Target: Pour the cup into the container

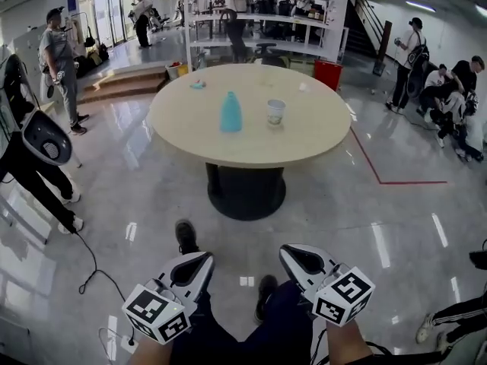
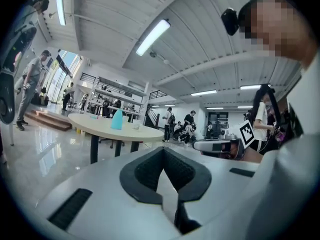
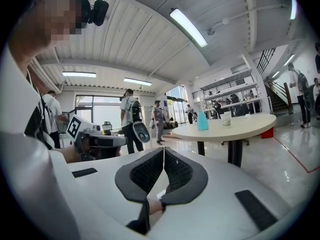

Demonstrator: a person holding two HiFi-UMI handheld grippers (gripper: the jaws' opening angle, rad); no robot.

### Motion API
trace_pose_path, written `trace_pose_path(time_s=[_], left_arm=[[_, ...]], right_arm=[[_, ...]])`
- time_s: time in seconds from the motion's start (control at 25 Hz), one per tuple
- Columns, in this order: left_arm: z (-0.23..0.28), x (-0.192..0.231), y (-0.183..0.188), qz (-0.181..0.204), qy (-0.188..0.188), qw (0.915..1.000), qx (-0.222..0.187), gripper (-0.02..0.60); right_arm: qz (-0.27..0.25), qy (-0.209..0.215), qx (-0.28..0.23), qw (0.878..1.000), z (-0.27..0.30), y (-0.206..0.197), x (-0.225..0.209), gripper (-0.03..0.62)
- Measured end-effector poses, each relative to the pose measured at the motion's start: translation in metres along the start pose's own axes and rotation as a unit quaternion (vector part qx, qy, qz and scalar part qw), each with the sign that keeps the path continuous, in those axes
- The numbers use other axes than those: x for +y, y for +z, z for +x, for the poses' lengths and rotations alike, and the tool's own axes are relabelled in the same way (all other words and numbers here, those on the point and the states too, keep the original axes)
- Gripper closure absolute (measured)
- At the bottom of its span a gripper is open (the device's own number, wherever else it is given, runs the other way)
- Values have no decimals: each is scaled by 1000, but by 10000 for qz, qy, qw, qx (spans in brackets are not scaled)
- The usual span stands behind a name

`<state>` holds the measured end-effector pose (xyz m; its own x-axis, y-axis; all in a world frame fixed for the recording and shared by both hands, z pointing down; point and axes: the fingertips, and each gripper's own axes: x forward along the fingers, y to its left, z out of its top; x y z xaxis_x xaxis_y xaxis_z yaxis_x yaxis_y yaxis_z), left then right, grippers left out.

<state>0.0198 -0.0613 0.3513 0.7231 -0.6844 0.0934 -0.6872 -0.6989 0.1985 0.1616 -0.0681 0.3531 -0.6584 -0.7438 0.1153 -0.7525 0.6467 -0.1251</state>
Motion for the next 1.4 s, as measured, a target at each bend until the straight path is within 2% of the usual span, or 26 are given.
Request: trace_pose_path(time_s=[0.28,0.6,0.76,0.88,1.0,1.16,1.4], left_arm=[[-50,-50,-16,179,-181,9996,100,589],[-149,-75,-27,-35,-150,9998,86,589],[-178,-81,-38,-31,-130,9999,19,589],[-200,-92,-54,-184,-80,9998,57,589],[-222,-113,-65,-156,-115,9998,107,589],[-252,-137,-86,-351,-80,9992,168,589],[-311,-194,-105,-372,-154,9990,184,589]], right_arm=[[1,-148,-75,9999,-51,-12,46,584],[-90,-46,-25,9999,-72,-11,145,584],[-141,99,12,9999,-79,-26,178,585],[-59,64,24,10000,-94,-40,195,583],[15,34,62,10000,-114,-50,211,585],[161,-26,140,9998,-143,-73,237,583],[264,-204,125,9994,-210,-88,292,583]])
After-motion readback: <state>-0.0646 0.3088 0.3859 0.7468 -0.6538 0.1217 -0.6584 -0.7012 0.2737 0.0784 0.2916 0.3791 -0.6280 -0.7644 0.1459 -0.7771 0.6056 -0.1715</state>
